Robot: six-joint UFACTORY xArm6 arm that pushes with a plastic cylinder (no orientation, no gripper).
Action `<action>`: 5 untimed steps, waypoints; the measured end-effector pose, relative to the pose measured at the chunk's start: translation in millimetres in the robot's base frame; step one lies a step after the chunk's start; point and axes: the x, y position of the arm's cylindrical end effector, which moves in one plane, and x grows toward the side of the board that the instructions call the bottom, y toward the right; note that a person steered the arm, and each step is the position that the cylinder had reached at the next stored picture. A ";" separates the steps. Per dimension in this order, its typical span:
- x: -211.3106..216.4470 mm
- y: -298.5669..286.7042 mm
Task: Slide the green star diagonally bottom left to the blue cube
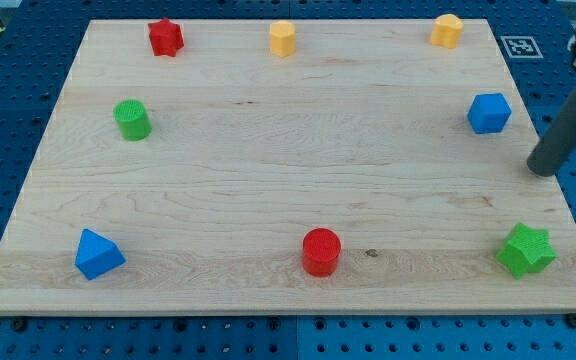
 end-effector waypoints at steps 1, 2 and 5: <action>35.2 19.0; 76.2 42.2; 126.5 16.4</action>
